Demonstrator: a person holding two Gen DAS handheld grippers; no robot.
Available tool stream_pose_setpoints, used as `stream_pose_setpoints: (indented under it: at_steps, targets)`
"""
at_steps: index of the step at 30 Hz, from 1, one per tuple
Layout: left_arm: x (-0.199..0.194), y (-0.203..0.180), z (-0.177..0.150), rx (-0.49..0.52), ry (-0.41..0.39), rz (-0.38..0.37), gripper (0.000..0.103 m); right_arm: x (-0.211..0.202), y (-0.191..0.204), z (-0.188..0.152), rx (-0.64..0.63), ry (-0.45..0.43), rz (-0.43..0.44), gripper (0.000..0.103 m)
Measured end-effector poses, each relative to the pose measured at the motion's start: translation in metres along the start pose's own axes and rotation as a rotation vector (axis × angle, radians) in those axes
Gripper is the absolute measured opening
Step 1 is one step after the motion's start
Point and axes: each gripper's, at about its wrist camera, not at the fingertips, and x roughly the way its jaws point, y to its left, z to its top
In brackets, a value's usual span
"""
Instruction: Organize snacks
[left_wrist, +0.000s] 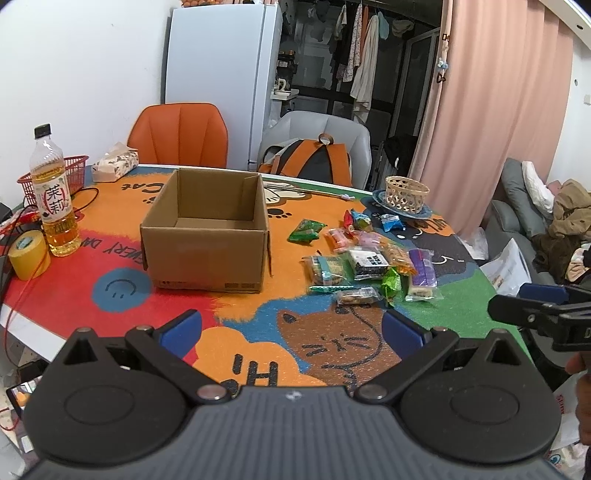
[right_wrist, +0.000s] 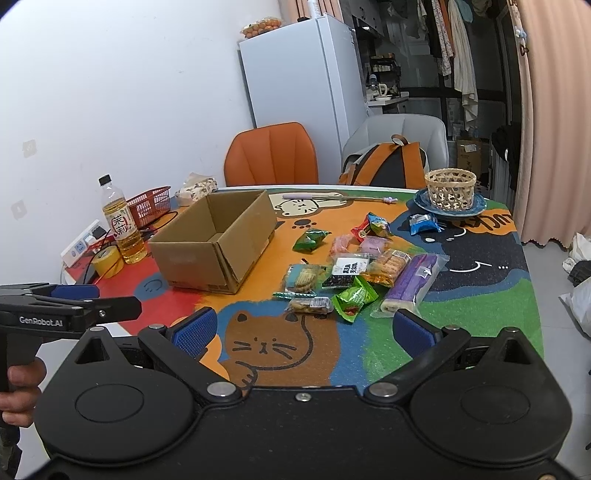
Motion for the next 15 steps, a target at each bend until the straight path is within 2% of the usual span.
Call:
stream_pose_setpoints:
  at_steps: [15]
  targets:
    - [0.028,-0.014,0.001,0.04,0.005,-0.028,0.103,0.027,-0.03,-0.009,0.04,0.017,-0.03,0.103]
